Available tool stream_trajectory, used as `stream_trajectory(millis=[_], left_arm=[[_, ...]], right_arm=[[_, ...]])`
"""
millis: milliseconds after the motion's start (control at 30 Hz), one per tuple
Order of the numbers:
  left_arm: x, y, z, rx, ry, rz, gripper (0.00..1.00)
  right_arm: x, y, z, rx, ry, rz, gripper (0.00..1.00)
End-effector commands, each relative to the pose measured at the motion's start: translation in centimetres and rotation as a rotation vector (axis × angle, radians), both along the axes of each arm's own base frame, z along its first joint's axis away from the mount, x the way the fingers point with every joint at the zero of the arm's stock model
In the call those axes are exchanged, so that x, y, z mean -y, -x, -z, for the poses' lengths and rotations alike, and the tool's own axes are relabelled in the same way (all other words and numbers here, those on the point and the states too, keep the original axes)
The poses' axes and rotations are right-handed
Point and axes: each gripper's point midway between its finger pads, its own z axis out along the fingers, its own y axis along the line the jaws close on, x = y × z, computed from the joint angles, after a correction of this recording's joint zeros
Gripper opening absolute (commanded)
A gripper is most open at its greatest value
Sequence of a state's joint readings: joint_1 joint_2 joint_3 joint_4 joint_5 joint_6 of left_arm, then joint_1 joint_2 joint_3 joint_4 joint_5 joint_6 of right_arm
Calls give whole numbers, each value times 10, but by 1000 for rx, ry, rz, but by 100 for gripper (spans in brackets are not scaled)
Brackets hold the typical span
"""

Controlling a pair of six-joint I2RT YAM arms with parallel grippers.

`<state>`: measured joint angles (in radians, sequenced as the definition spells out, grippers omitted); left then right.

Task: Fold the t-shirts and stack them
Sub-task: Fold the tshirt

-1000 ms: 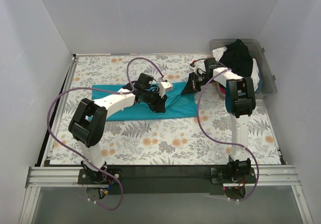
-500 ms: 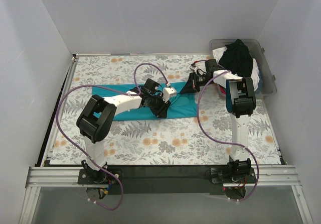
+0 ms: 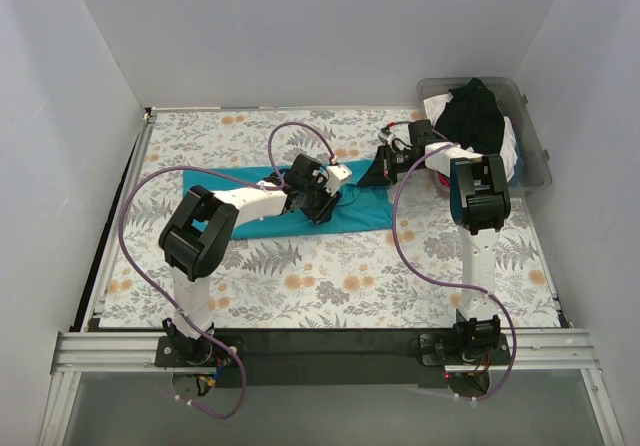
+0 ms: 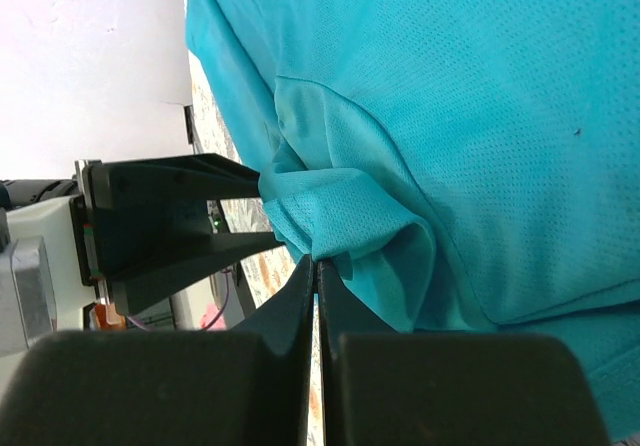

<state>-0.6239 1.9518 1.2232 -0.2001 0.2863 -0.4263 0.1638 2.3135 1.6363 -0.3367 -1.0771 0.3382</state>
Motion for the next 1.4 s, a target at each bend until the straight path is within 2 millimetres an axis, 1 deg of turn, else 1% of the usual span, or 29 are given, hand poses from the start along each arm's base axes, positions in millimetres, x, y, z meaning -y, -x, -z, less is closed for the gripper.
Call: stream_trajectory(millis=[0, 133, 200, 267, 333, 367, 433, 467, 500, 533, 567, 633, 667, 733, 767, 833, 867, 933, 967, 1000, 1033, 1067, 1100, 1167, 1200, 1267, 1300, 1333, 1367], left_arm=[[-2, -35, -27, 119, 26, -88, 34], [-6, -48, -46, 135, 85, -127, 35], [-4, -51, -53, 126, 120, -116, 35], [-3, -51, -55, 115, 135, -111, 35], [-1, -54, -58, 96, 158, -109, 35], [-1, -54, -55, 74, 166, -110, 35], [-2, -61, -57, 58, 181, -143, 36], [-3, -64, -50, 34, 179, -155, 36], [-8, -68, -48, 20, 177, -178, 36], [-8, -74, -51, 5, 196, -210, 37], [-9, -77, -43, -25, 199, -227, 38], [-17, -85, -40, -78, 221, -282, 39], [-17, -91, -38, -94, 231, -291, 39], [-26, -99, -36, -115, 234, -328, 39], [-28, -103, -38, -126, 248, -349, 39], [-39, -110, -44, -129, 275, -373, 38], [-43, -113, -53, -112, 288, -382, 38], [-55, -116, -59, -84, 303, -411, 38], [-61, -118, -72, -55, 319, -420, 39], [-72, -120, -72, -53, 319, -442, 39], [-78, -121, -76, -39, 317, -449, 39], [-84, -123, -84, -15, 317, -452, 39], [-100, -125, -83, -4, 293, -468, 39], [-118, -126, -85, 5, 268, -482, 38], [-138, -124, -80, -12, 243, -494, 38], [-159, -119, -76, -39, 223, -499, 36], [-178, -110, -67, -88, 190, -518, 36], [-188, -107, -65, -90, 155, -496, 35], [-198, -102, -60, -107, 129, -488, 34]], right_arm=[[-1, -3, -31, 76, -41, -6, 3], [-1, -5, -38, 84, -51, 0, 9], [-1, -6, -41, 92, -53, 2, 19], [0, -7, -43, 100, -53, 4, 35], [2, -8, -45, 105, -51, 11, 57], [3, -8, -49, 112, -54, 10, 68], [5, -8, -53, 120, -64, 11, 75], [6, -8, -58, 130, -65, 11, 78], [7, -8, -61, 138, -65, 13, 79], [7, -7, -64, 148, -66, 11, 78], [9, -5, -68, 158, -64, 15, 78], [10, -2, -70, 172, -61, 12, 73], [11, 3, -71, 171, -59, 12, 66], [12, 8, -71, 181, -54, 8, 54], [13, 11, -76, 199, -51, 5, 45], [15, 14, -71, 218, -21, 12, 36], [16, 16, -75, 239, -15, 11, 33], [18, 18, -69, 248, 25, 17, 31], [20, 19, -67, 256, 44, 14, 31], [20, 19, -61, 289, 83, 0, 31], [22, 26, -57, 267, 109, -16, 31], [22, 29, -55, 272, 131, -31, 31], [22, 32, -47, 302, 177, -56, 31], [24, 42, -40, 283, 231, -75, 29], [25, 44, -31, 317, 287, -100, 29], [27, 48, -22, 328, 379, -130, 28], [28, 48, -19, 358, 414, -154, 29], [29, 52, -16, 359, 451, -172, 30], [29, 49, -15, 392, 513, -183, 31]])
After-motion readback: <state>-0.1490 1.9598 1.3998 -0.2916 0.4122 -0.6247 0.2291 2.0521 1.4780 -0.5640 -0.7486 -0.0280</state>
